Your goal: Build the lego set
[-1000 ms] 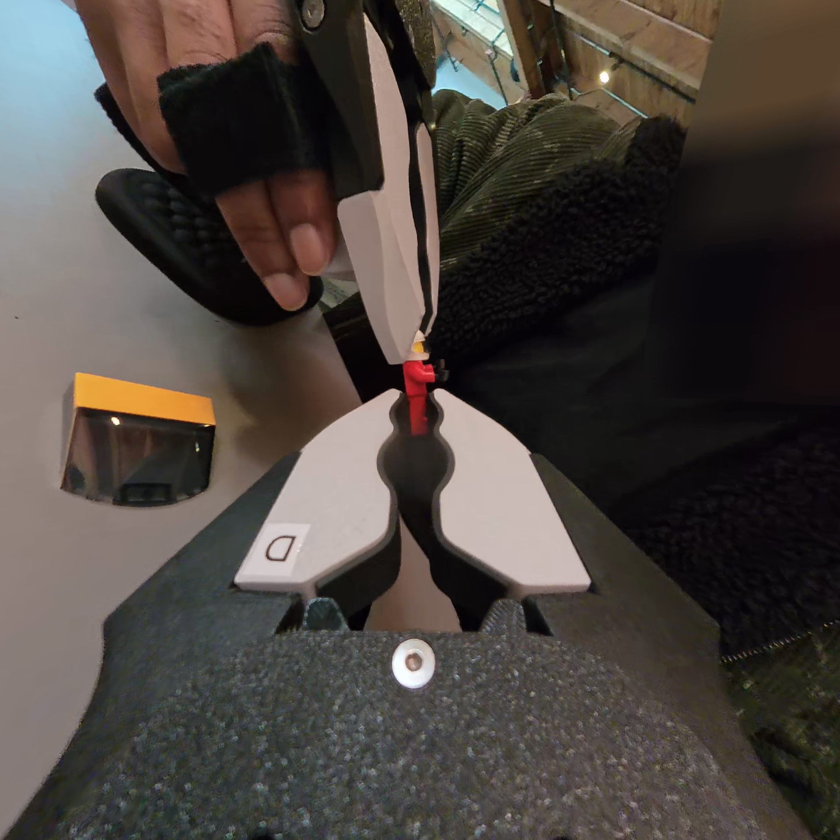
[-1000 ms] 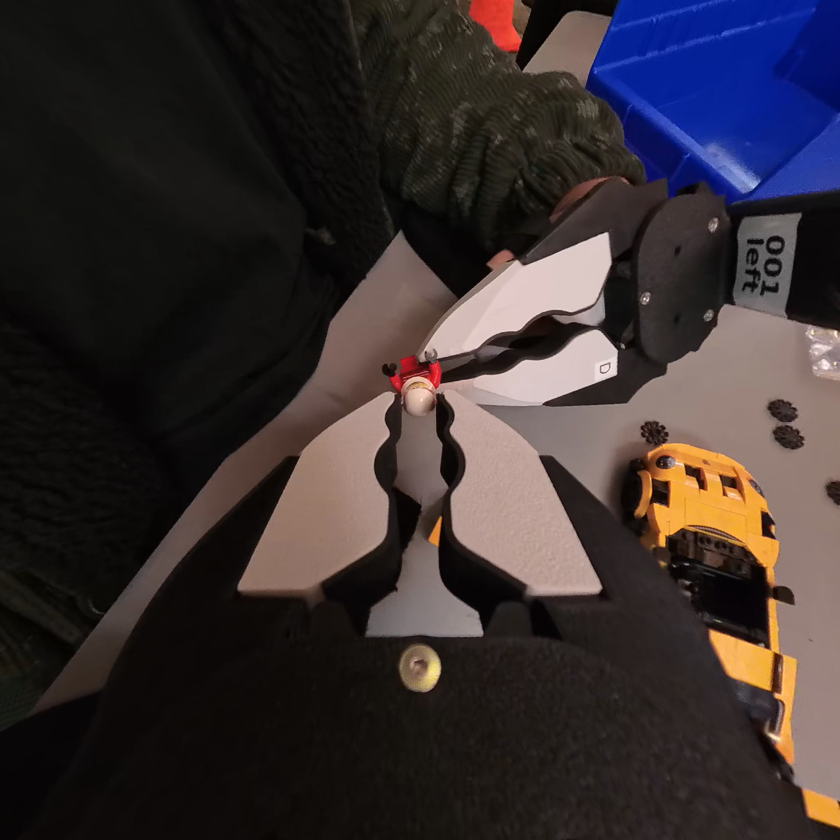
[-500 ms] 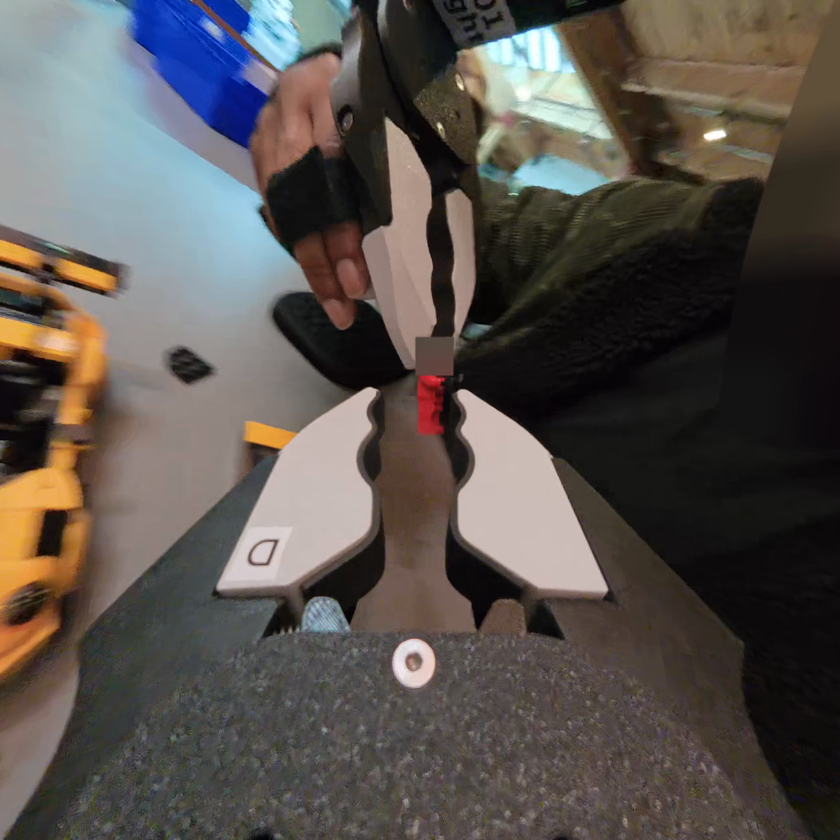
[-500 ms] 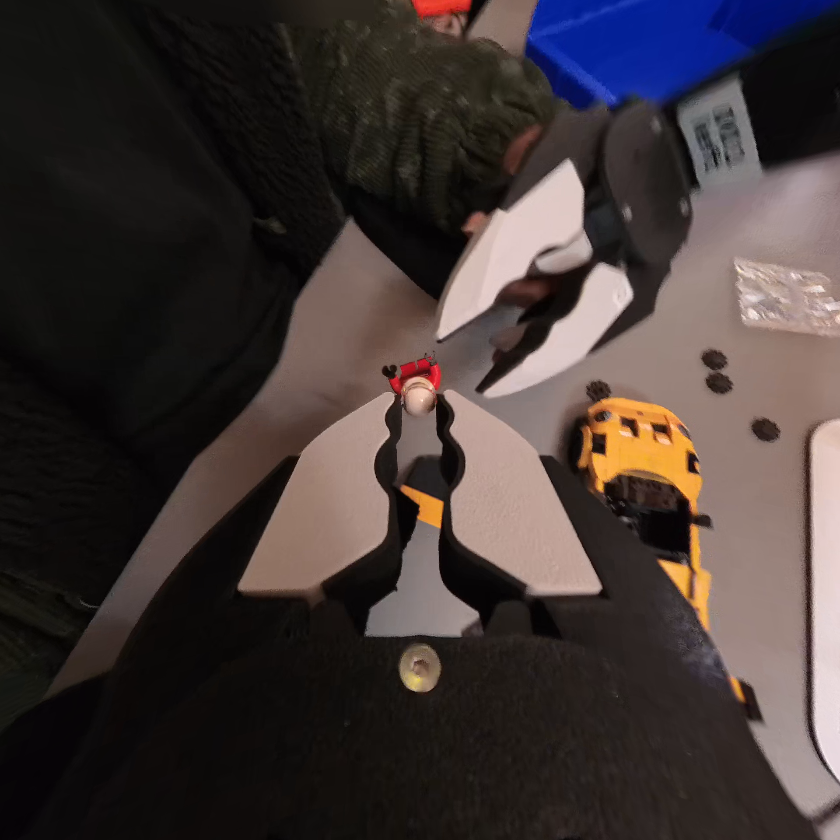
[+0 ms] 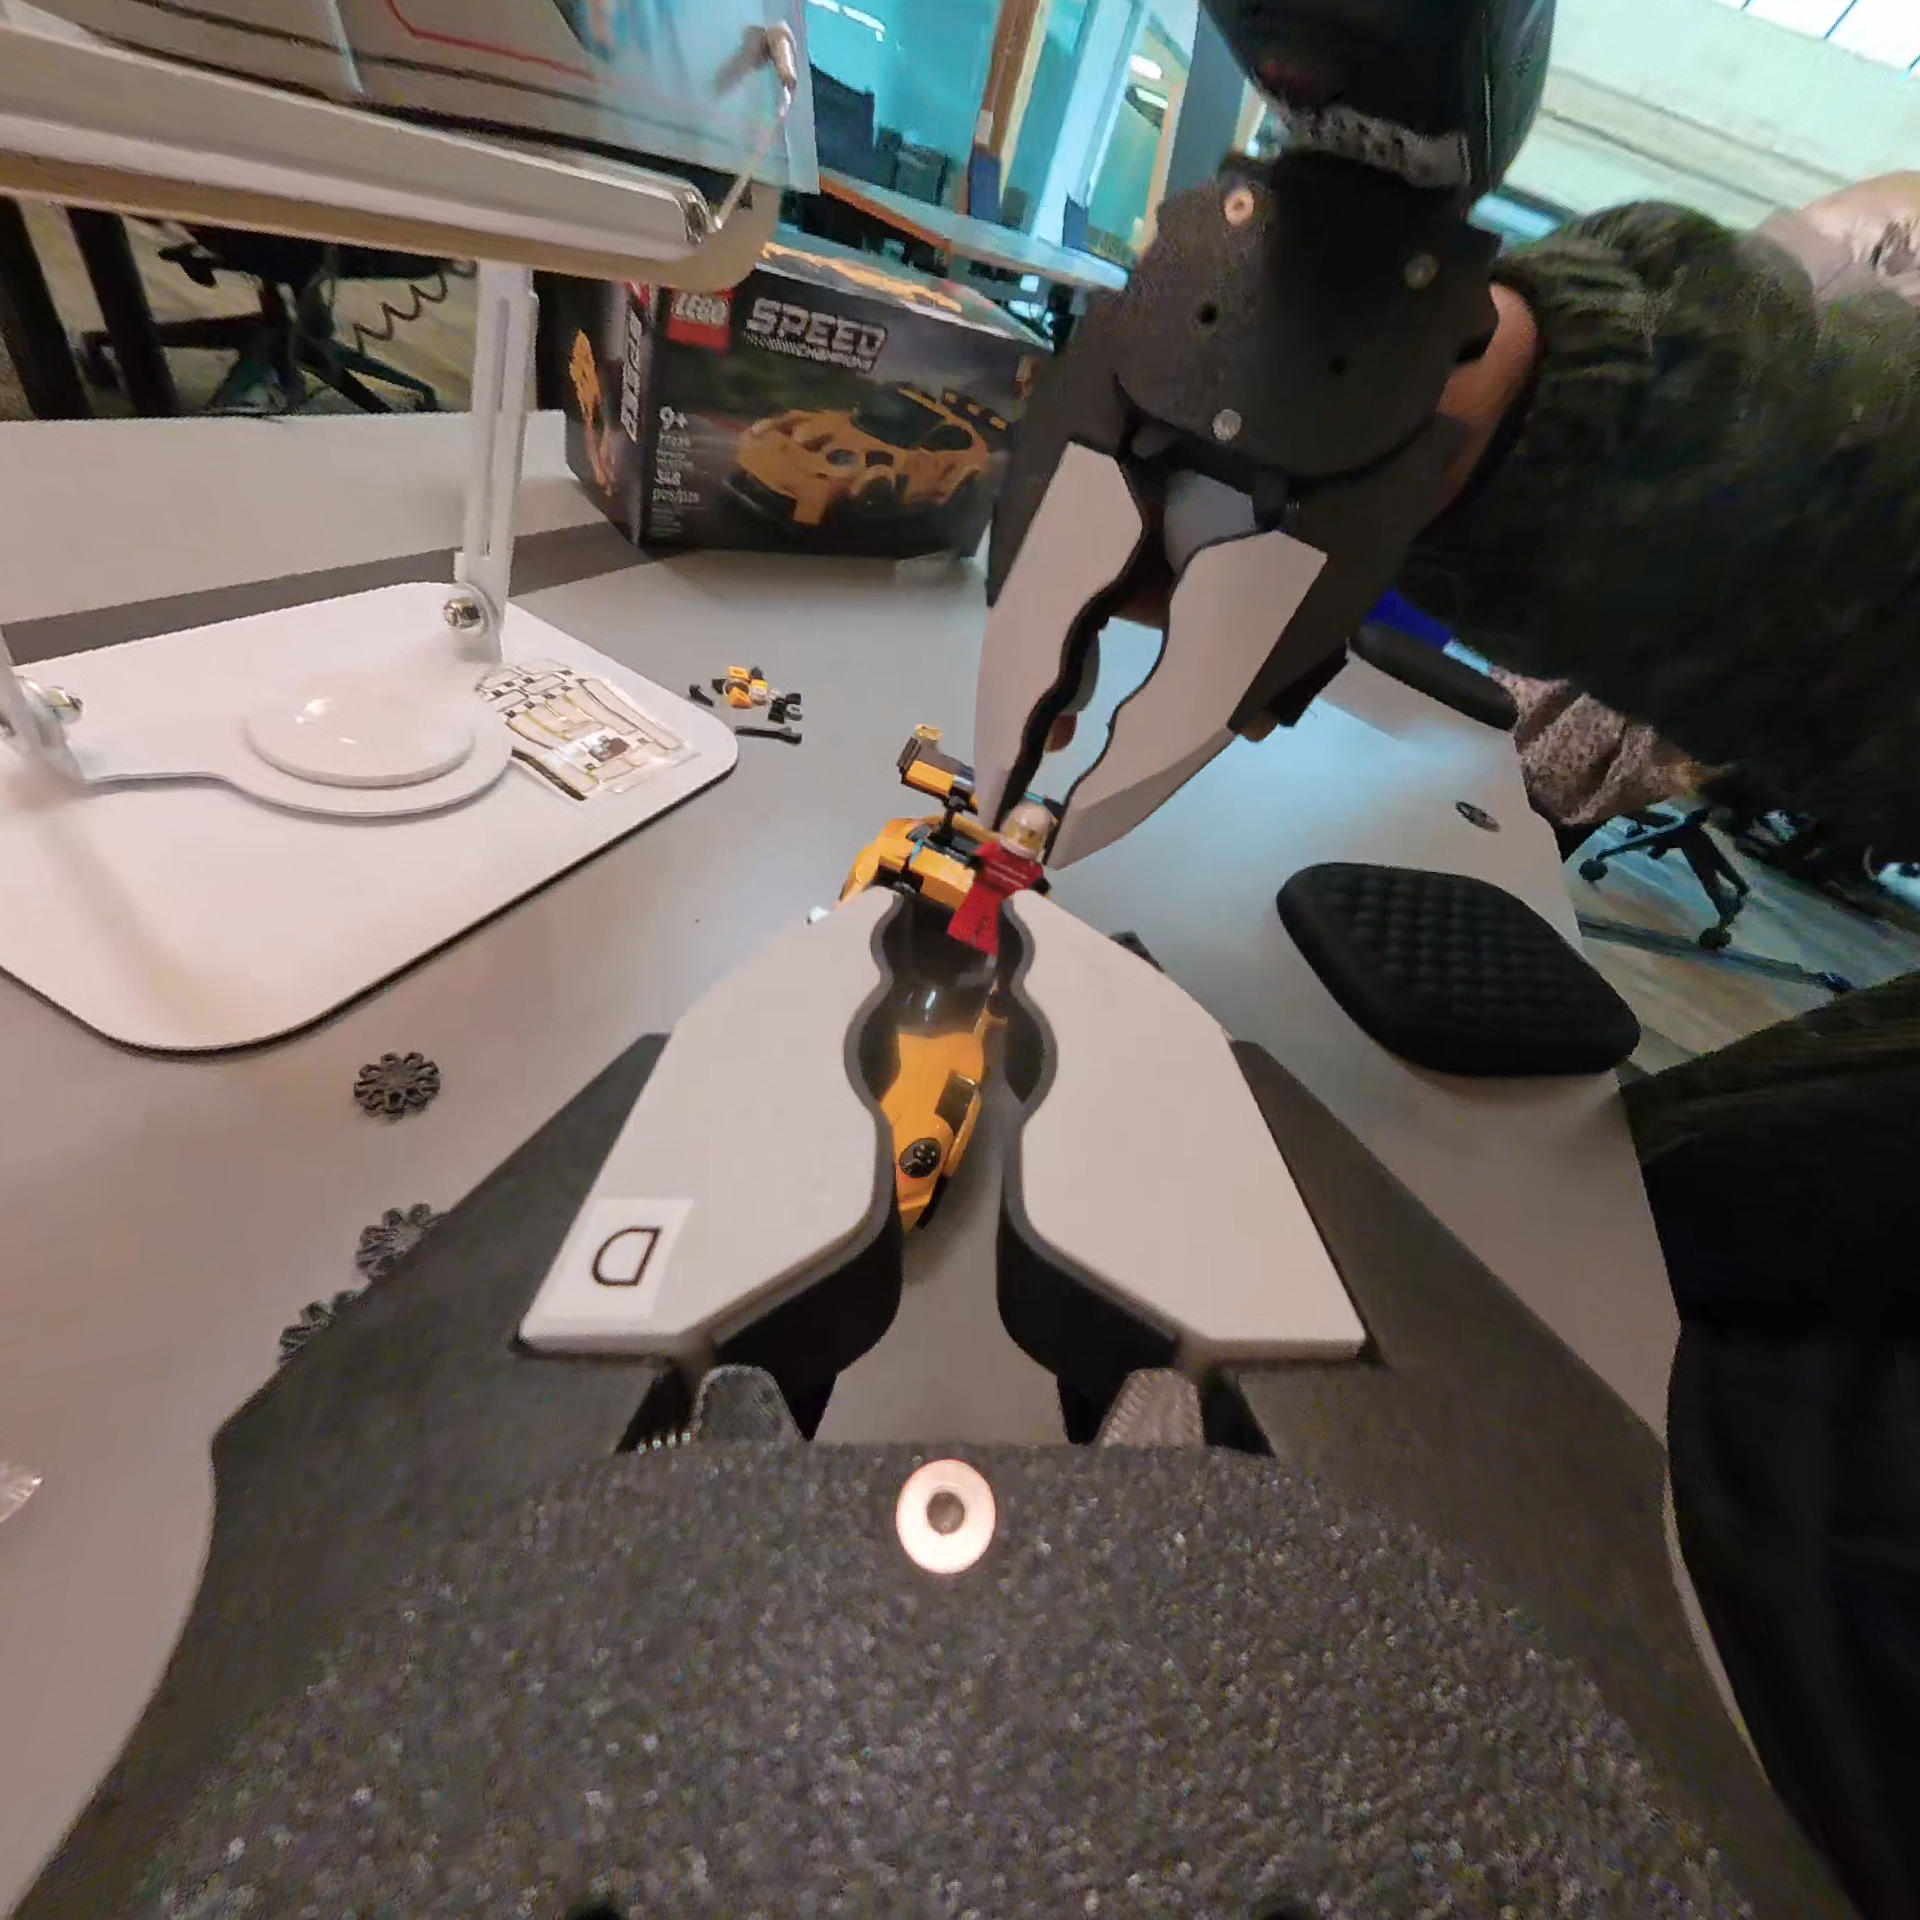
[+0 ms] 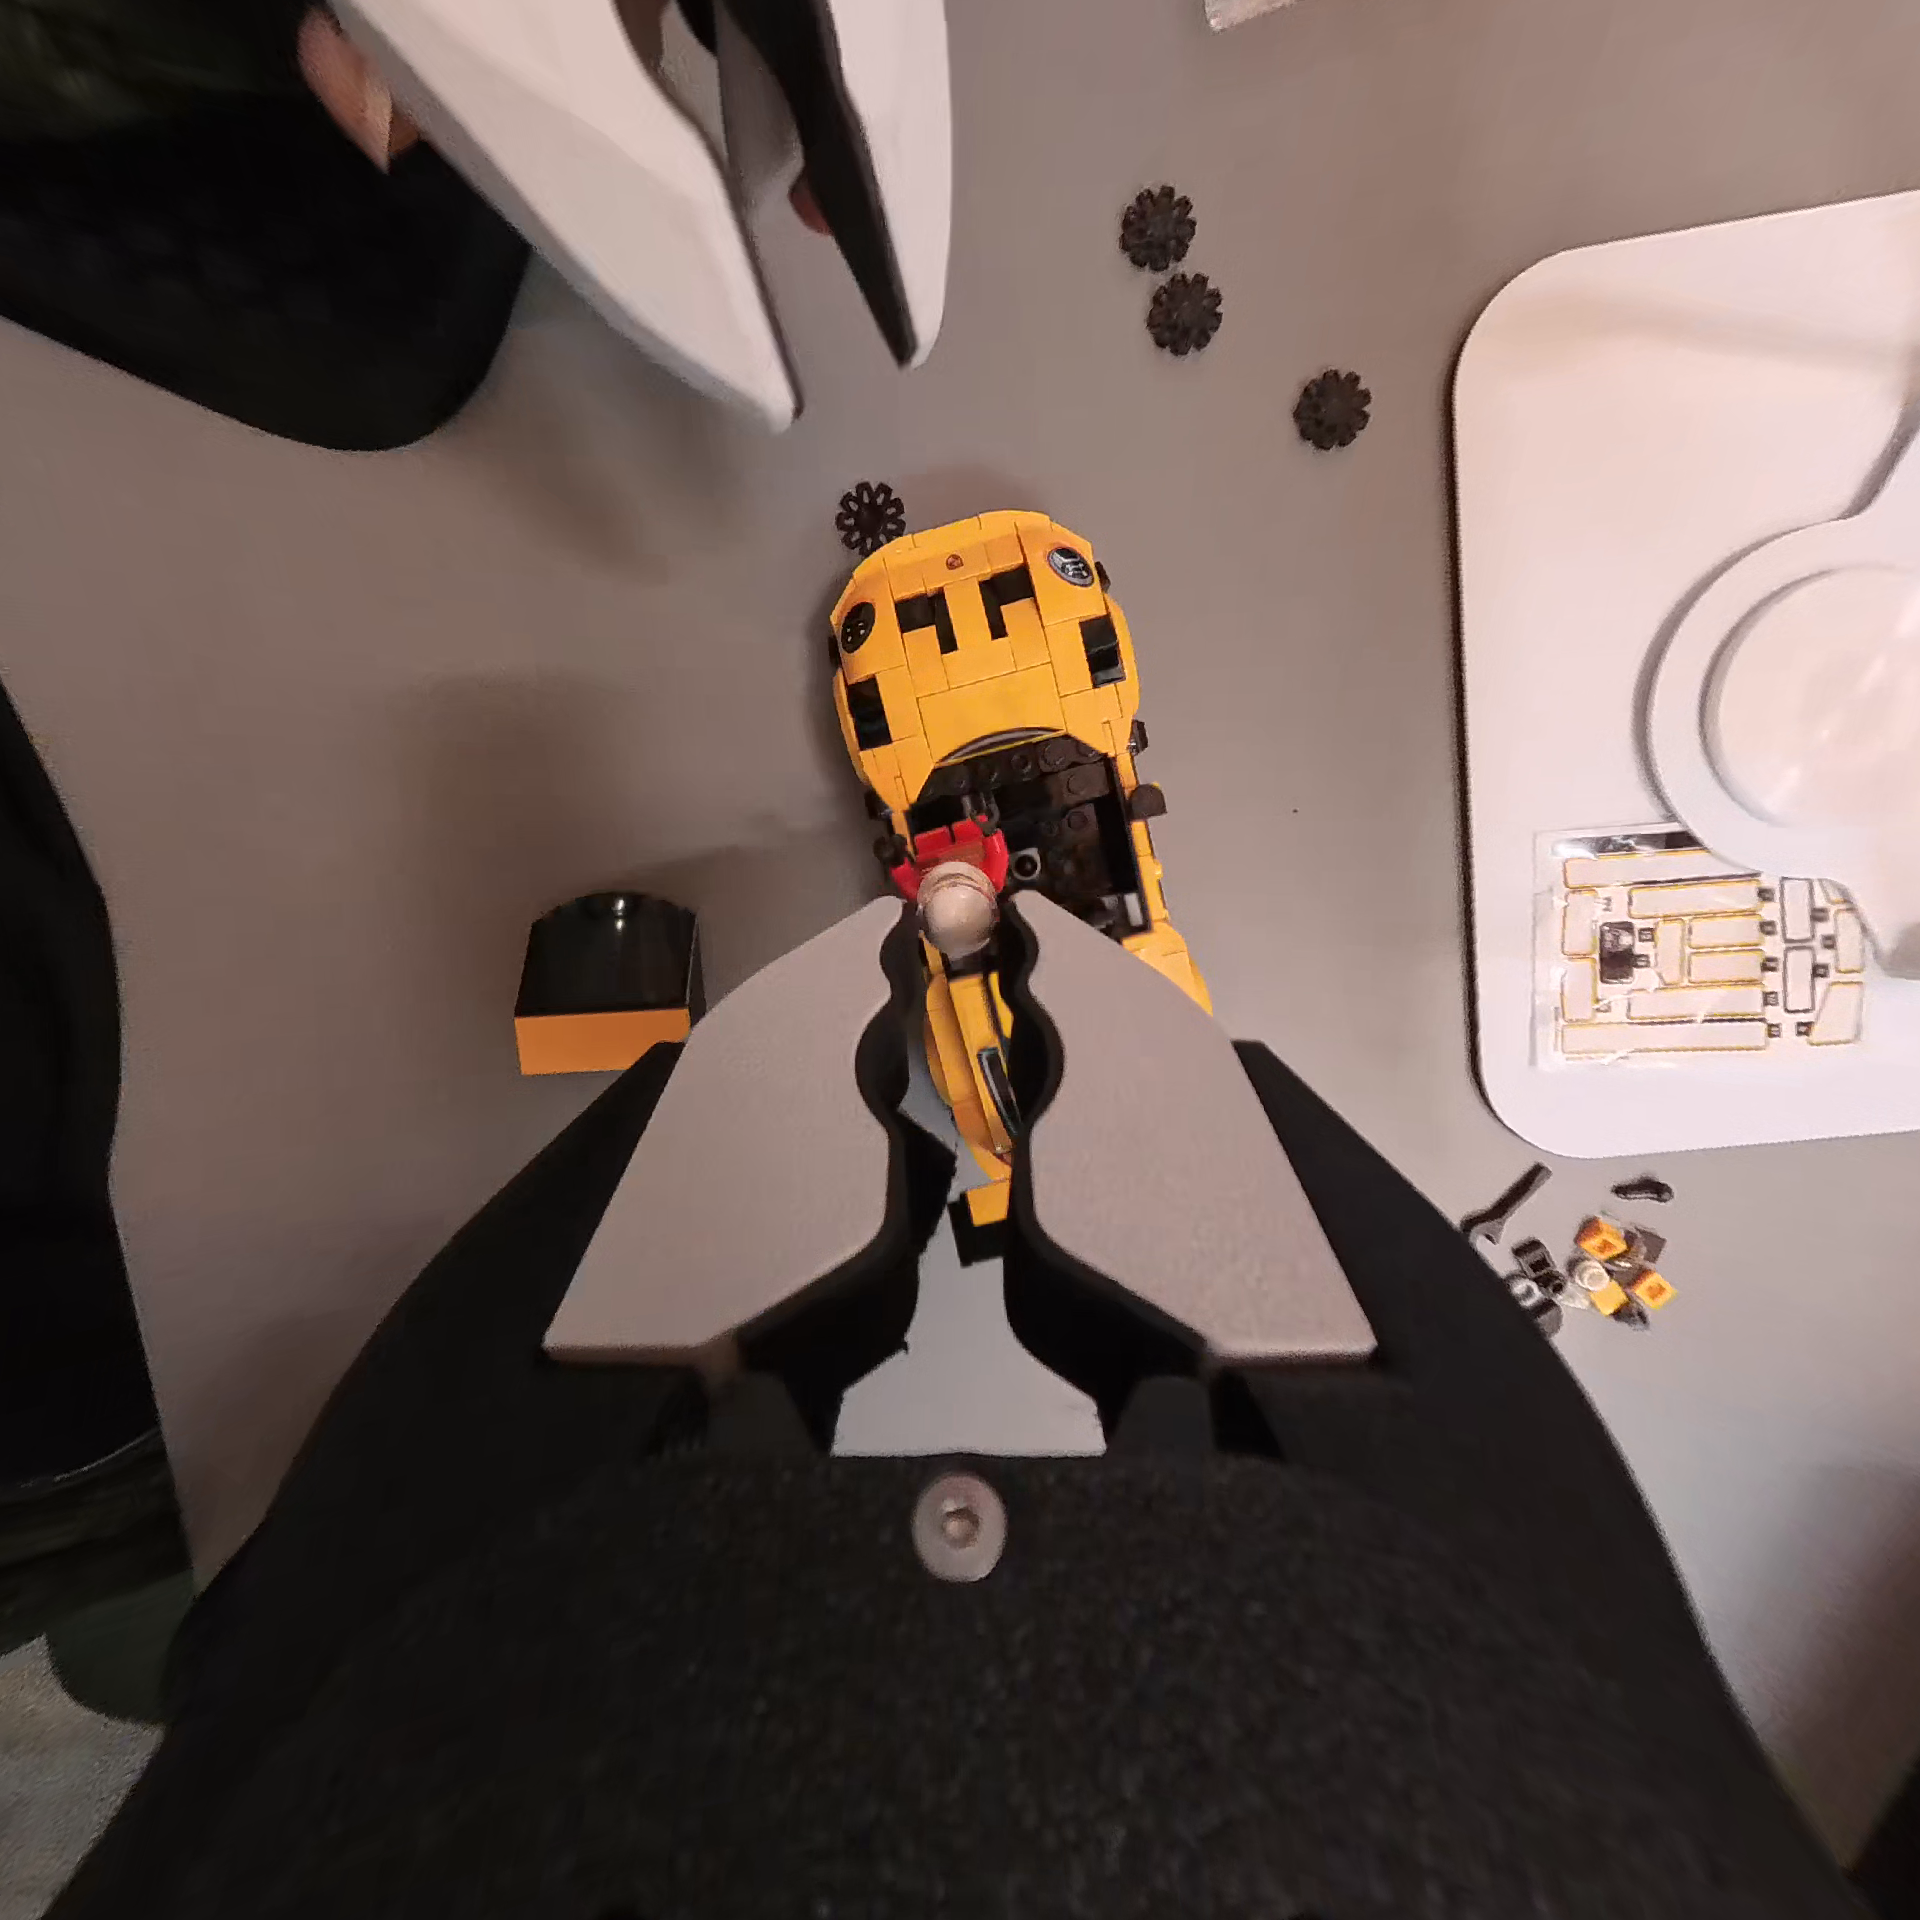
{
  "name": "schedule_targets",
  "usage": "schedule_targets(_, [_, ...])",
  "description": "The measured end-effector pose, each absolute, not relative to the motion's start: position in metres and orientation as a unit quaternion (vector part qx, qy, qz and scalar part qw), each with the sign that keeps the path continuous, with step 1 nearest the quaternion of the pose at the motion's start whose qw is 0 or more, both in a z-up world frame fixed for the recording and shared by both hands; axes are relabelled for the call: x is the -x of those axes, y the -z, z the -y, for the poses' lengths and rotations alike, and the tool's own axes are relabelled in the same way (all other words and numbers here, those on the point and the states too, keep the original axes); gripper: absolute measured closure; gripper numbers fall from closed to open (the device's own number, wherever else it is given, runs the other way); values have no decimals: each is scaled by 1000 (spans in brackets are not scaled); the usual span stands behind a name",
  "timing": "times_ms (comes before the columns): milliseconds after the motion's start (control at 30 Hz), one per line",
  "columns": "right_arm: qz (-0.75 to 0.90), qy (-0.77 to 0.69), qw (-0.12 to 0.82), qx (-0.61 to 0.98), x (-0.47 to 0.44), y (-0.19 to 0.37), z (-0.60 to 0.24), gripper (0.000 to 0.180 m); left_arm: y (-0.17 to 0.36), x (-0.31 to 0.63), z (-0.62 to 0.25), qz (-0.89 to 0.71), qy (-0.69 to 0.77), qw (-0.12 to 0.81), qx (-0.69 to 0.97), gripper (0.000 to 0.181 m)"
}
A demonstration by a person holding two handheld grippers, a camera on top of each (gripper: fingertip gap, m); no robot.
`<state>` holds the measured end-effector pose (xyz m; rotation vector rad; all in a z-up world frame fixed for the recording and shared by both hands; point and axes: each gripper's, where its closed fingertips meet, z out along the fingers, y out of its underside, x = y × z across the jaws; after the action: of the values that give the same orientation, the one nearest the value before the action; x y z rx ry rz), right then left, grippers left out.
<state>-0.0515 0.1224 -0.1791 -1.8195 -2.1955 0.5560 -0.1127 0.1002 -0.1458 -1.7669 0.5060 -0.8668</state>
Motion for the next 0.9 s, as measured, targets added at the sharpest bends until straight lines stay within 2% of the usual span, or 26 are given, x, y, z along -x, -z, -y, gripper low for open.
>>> schedule_targets(167, [744,-283,150,586,64,154,-103,166,158,93,-90,-232,403,478,745,159])
schedule_targets(433, [755,-358,211,507,64,115,-71,166,124,72,-66,-162,648,389,634,156])
schedule_targets(667, [756,-384,234,476,63,106,-60,166,125,67,-63,-146,683,356,621,153])
schedule_targets(767, [760,-378,237,473,63,108,-60,166,119,66,-57,-152,704,344,602,166])
schedule_targets(900, [765,-342,246,488,65,117,-70,166,125,72,-65,-132,687,347,625,172])
